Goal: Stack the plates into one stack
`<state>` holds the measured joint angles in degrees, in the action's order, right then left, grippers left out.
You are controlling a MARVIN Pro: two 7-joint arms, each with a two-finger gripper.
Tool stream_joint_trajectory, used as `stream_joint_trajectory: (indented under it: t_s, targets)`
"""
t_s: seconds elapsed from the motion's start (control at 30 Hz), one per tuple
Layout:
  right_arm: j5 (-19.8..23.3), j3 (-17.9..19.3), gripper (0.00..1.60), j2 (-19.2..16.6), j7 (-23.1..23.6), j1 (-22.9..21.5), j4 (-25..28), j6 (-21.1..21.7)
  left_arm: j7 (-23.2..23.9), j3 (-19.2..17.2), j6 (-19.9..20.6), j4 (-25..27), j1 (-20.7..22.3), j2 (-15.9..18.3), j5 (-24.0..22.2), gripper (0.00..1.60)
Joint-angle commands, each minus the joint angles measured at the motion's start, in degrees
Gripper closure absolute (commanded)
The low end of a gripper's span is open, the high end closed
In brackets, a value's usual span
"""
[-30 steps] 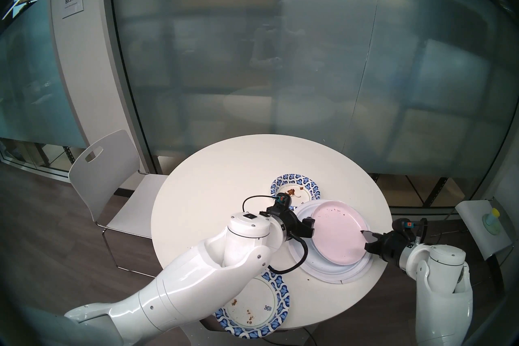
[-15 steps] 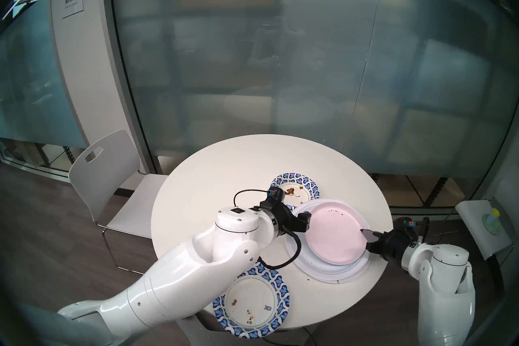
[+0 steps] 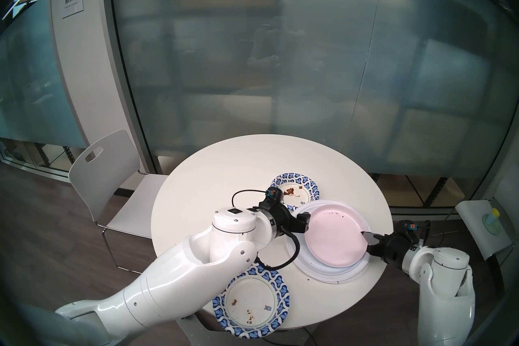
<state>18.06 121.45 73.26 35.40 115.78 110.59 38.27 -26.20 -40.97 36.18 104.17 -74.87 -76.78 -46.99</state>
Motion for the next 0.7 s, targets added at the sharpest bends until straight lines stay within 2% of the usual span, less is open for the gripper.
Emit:
stream_joint_trajectory:
  t_s: [0.0, 0.43, 0.5, 0.57, 0.67]
  targets:
    - [0.2, 1.5, 1.6, 0.4, 0.2, 1.0, 1.5, -1.1, -0.1, -0.1, -0.2, 1.6, 0.0, 0.3, 0.2, 0.0]
    - [-0.6, 0.8, 1.6, 0.9, 0.0, 1.0, -0.4, -2.2, 0.2, -0.3, -0.5, 1.9, -0.2, 1.1, 0.0, 0.0]
    - [-0.9, 0.4, 1.07, 0.9, -0.2, 0.4, -0.7, -2.2, 0.3, -0.5, -0.4, 1.9, -0.2, 1.3, -0.1, 0.0]
    - [-1.2, 0.0, 1.01, 0.7, -0.4, 0.1, -0.7, -2.3, 0.4, -0.6, -0.4, 1.9, -0.1, 1.4, -0.1, 0.0]
    - [-1.5, -0.3, 0.83, 0.5, -0.6, -0.4, -0.5, -2.0, 0.5, -0.7, -0.4, 1.9, -0.1, 1.5, -0.2, 0.0]
